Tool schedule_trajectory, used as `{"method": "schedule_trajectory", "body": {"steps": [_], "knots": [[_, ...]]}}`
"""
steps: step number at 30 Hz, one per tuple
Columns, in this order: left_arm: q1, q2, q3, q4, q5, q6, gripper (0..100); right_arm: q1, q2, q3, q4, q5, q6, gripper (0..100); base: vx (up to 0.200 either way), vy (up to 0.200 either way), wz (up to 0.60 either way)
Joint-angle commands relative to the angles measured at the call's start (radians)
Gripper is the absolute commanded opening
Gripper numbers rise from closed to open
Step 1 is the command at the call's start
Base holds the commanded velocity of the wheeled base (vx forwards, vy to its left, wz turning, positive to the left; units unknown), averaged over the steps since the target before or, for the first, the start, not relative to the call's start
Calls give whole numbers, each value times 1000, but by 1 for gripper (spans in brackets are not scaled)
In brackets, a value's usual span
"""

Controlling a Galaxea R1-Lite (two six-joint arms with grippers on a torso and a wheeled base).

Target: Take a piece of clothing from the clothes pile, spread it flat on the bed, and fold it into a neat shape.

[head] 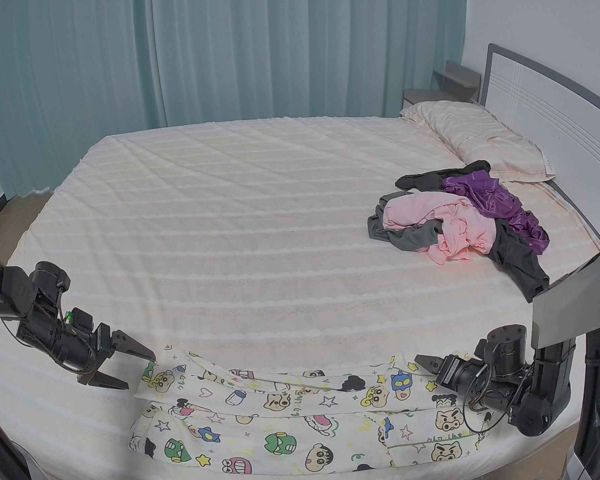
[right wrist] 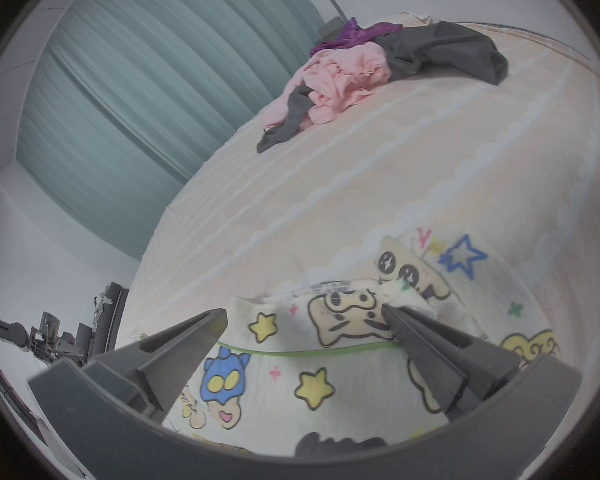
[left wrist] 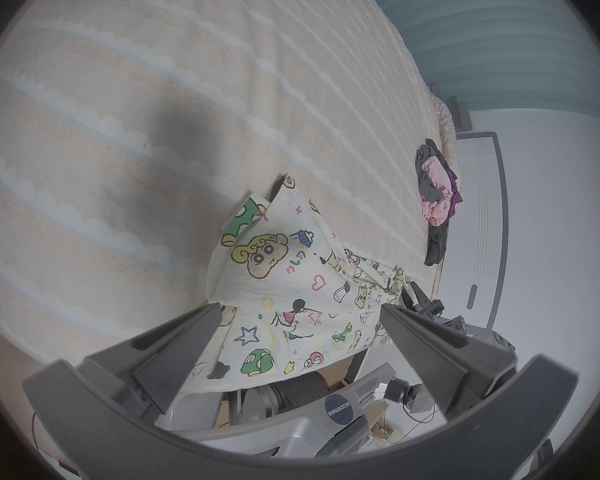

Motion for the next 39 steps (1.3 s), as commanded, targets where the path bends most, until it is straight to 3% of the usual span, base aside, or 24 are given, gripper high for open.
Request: {"method": "schedule_trajectory", "body": {"steps": [1, 7, 11, 16, 19, 29, 39], "knots": [[0, -2, 0, 0, 0, -2, 100, -50, 37, 16, -12, -1, -5, 100, 0, 0, 0], [3, -41, -9, 0, 3, -5, 100, -91, -35, 24, -12, -4, -17, 100, 0, 0, 0], [-7, -50, -57, -26, 29, -82, 100, -114, -134, 36, -10, -2, -34, 100, 0, 0, 0], [-72, -7, -113, -85, 253, -131, 100, -116, -175, 36, -12, -4, -64, 100, 0, 0, 0], [-106, 27, -118, -114, 294, -123, 100, -111, -173, 33, -12, -2, -69, 100, 0, 0, 0], [-179, 113, -119, -150, 264, -16, 100, -71, -170, 36, -12, -1, -69, 100, 0, 0, 0], [-181, 146, -121, -154, 236, 29, 100, -62, -166, 36, -12, 4, -67, 100, 0, 0, 0]]}}
